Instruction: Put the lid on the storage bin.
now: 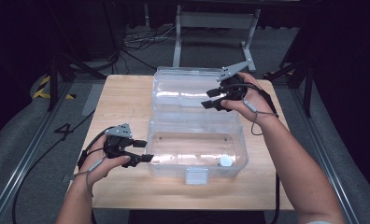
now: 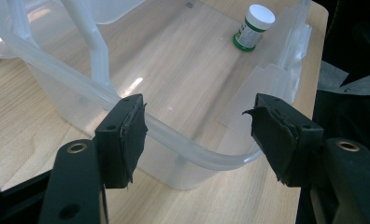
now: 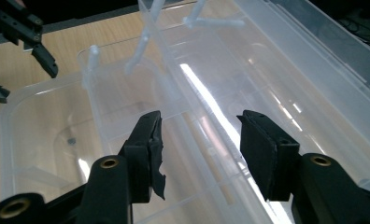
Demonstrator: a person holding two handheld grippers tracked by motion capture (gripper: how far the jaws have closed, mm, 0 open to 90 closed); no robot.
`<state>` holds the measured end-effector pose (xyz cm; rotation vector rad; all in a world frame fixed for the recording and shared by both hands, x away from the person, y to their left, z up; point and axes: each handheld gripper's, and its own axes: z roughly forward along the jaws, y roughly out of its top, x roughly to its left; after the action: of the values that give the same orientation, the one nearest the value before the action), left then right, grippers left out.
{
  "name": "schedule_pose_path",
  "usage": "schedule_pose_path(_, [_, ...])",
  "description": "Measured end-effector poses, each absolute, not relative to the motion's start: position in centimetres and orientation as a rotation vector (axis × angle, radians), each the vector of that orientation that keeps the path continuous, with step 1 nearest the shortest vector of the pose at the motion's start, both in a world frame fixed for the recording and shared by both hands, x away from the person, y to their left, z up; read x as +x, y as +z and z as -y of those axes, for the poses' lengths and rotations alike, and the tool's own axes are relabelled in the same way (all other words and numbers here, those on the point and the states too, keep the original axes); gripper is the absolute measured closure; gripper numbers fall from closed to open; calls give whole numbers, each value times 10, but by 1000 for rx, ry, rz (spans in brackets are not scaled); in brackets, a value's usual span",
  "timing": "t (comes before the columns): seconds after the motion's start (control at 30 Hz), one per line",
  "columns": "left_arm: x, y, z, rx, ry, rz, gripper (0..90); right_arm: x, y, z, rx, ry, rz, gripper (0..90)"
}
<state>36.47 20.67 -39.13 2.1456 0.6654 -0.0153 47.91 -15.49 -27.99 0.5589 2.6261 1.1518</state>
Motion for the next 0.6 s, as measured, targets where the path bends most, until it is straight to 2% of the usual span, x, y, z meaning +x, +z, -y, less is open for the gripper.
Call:
schedule_pose_path(0.2, [364, -391, -207, 2145, -15, -665, 362, 490, -287, 152, 573, 1110, -2634, 501])
schedule_pose_path(0.43, [365, -391, -207, 2147, -16, -661, 362, 494, -299, 146, 577, 1003, -2687, 712])
schedule_pose_path(0.6, [364, -389, -208, 2140, -11, -661, 363, 495, -301, 147, 594, 1038, -2690, 750])
